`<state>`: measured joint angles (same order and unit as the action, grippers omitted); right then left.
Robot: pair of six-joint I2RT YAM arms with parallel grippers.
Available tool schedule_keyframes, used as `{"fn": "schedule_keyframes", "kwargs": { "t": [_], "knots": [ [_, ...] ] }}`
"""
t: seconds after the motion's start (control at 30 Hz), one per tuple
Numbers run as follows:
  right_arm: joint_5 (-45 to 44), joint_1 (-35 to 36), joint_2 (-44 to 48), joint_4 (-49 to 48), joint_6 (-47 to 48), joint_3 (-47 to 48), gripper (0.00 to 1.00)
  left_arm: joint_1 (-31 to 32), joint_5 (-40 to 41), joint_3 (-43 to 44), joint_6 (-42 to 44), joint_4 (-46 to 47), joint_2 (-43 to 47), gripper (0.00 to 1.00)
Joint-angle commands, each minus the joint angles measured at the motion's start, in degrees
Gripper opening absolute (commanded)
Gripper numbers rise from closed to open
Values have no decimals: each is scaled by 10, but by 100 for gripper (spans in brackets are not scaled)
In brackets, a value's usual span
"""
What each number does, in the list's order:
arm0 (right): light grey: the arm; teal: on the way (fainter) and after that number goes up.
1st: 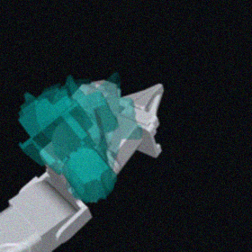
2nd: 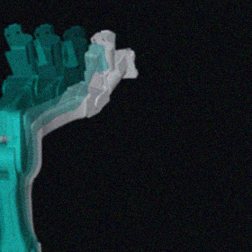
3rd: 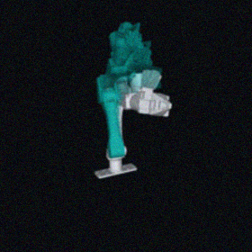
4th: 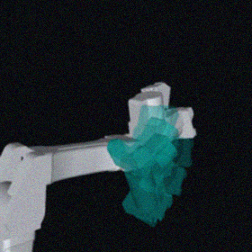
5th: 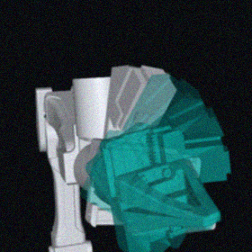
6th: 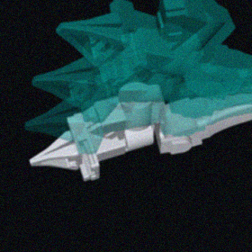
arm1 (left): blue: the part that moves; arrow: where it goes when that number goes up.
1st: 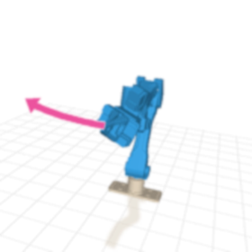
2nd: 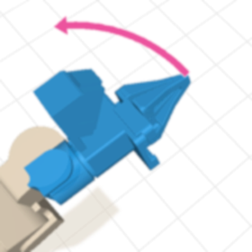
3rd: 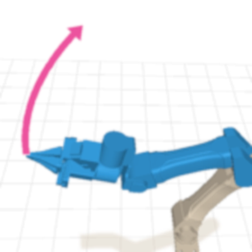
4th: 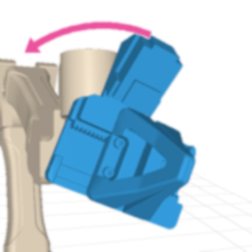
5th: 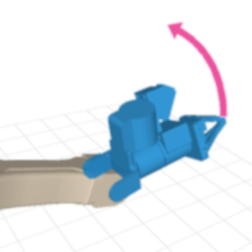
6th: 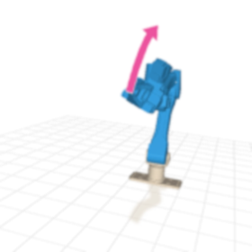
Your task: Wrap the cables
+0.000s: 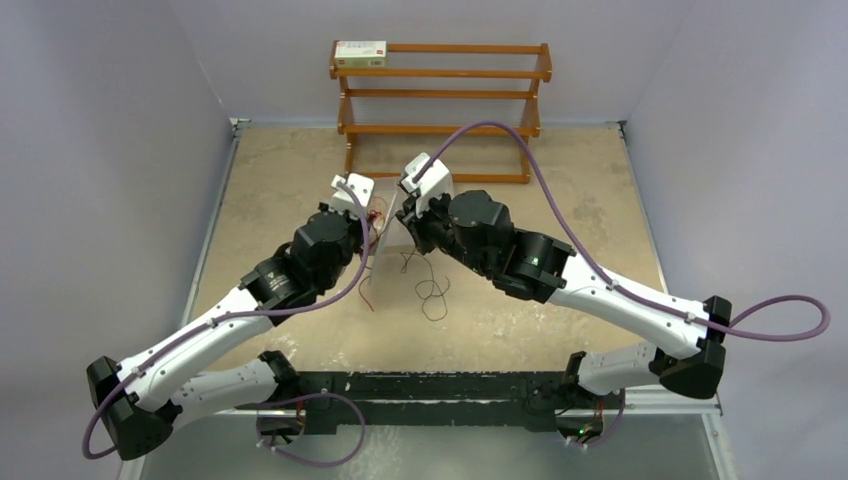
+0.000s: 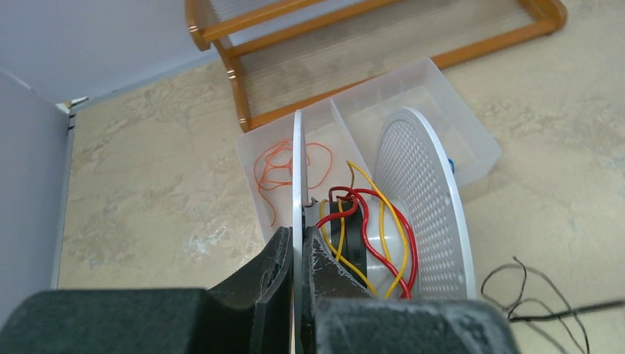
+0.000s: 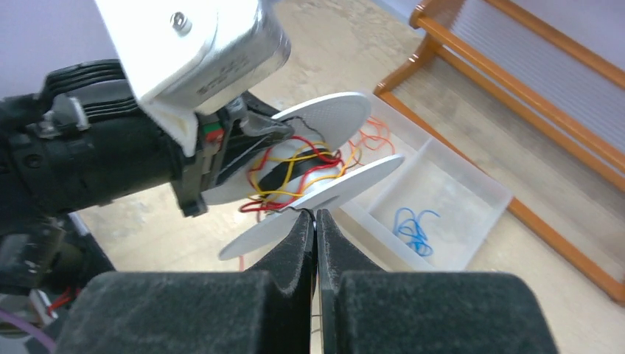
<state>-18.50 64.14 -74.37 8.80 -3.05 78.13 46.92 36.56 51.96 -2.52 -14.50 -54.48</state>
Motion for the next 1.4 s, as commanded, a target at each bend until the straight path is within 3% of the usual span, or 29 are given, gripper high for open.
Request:
{"fn": "schedule_keyframes", "kwargs": {
  "t": [0.0,0.2,0.37,0.53,0.77,0.93,1.37],
  "knots": [
    [-62,-4,5,13,69,63,0,11,-51,24,54,-24,19,0],
    [-37,-71,6,20,91,71,0,17,-162,18,92,-38,58,0],
    [-11,-119,17,0,99,24,0,17,-323,28,119,-60,104,0],
    [16,-164,36,-20,89,-33,0,17,-428,52,114,-101,118,0],
    [61,-194,75,-65,37,-150,0,17,-497,23,22,34,198,0],
    [99,-197,102,-112,-12,-229,0,17,-480,18,-56,131,216,0],
    [234,-197,145,-416,-175,-474,0,17,-266,-56,-176,328,250,0]
  ]
}}
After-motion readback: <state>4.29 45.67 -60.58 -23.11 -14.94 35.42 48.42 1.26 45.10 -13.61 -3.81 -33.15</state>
